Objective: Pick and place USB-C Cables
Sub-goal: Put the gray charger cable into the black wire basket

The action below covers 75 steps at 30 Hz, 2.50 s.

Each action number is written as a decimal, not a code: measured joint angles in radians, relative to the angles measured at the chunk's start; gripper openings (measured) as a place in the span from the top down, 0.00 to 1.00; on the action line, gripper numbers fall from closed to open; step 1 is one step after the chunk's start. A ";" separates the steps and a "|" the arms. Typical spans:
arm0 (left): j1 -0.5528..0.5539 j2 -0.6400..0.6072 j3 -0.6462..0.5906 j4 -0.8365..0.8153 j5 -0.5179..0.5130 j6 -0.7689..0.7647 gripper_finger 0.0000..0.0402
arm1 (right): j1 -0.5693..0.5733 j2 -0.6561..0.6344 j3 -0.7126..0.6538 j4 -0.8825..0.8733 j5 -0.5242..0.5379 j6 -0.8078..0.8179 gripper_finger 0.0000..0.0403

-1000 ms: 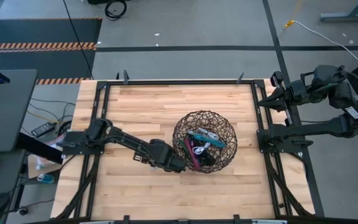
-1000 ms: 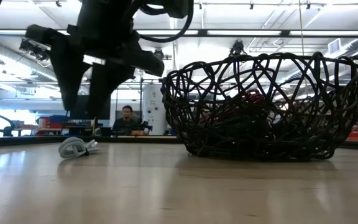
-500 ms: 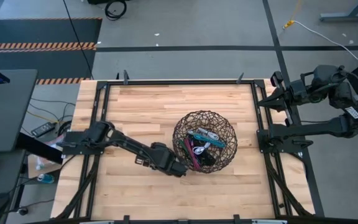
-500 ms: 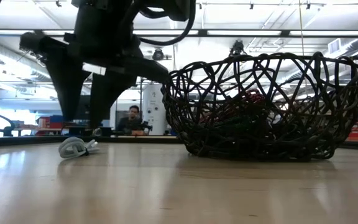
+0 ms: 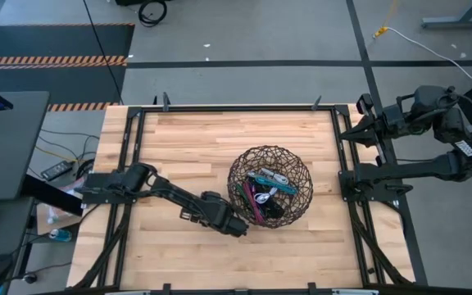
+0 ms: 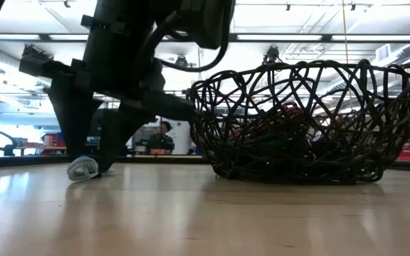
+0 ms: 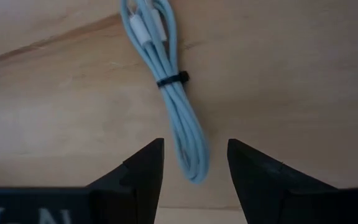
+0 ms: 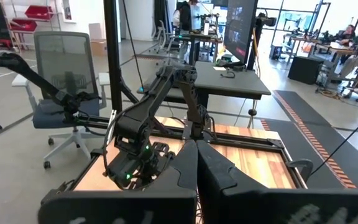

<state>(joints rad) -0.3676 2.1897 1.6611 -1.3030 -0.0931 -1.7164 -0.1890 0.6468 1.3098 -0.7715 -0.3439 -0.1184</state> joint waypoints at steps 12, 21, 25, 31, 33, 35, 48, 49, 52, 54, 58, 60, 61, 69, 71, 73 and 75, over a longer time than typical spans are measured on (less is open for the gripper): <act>0.005 0.004 0.000 0.012 0.008 0.001 0.64 | 0.000 0.000 0.000 0.000 0.000 0.004 1.00; -0.005 0.004 0.000 0.013 0.008 0.000 0.72 | 0.000 -0.029 0.000 -0.001 0.000 0.004 1.00; -0.008 0.004 0.000 -0.025 0.009 0.000 0.69 | 0.000 -0.047 0.000 -0.001 0.000 0.004 1.00; -0.003 0.004 0.000 -0.030 -0.014 -0.001 0.64 | 0.000 -0.059 0.000 -0.001 0.000 0.005 1.00; 0.001 0.014 0.001 -0.030 -0.018 -0.005 0.63 | 0.000 -0.058 0.000 -0.001 -0.008 0.010 1.00; 0.002 0.030 0.000 -0.032 -0.018 -0.002 0.61 | 0.000 -0.058 0.000 -0.001 -0.020 0.011 1.00; 0.002 0.060 0.003 -0.057 -0.011 0.000 0.61 | 0.000 -0.058 0.000 -0.001 -0.025 0.020 1.00; 0.001 0.061 0.003 -0.063 -0.017 0.001 0.62 | 0.000 -0.058 0.000 -0.001 -0.025 0.022 1.00; 0.003 0.068 -0.004 -0.125 -0.022 0.005 0.63 | 0.000 -0.058 0.000 -0.001 -0.025 0.022 1.00; 0.004 0.067 -0.002 -0.130 -0.023 0.023 0.65 | 0.000 -0.058 0.000 -0.001 -0.024 0.022 1.00; 0.004 0.067 -0.002 -0.135 -0.025 0.049 0.77 | 0.000 -0.058 0.000 -0.001 -0.019 0.032 1.00; 0.004 0.067 -0.002 -0.133 -0.024 0.053 0.89 | 0.000 -0.058 0.000 -0.001 -0.018 0.037 1.00; 0.004 0.066 -0.002 -0.133 -0.025 0.053 0.94 | 0.000 -0.058 0.000 -0.001 -0.018 0.037 1.00; 0.005 0.061 -0.001 -0.132 -0.004 0.077 0.99 | 0.000 -0.058 0.000 0.016 -0.010 0.037 0.99; 0.004 0.051 -0.001 -0.129 0.004 0.079 0.99 | 0.000 -0.058 0.000 0.022 -0.010 0.037 0.99; 0.005 0.036 0.000 -0.137 0.001 0.077 1.00 | 0.000 -0.058 0.000 0.023 -0.010 0.037 0.99; 0.005 0.022 0.000 -0.157 -0.012 0.056 1.00 | 0.000 -0.058 0.000 0.023 -0.010 0.037 0.99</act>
<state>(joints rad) -0.3623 2.2119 1.6615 -1.4601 -0.1051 -1.6601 -0.1890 0.5884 1.3098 -0.7483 -0.3534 -0.0814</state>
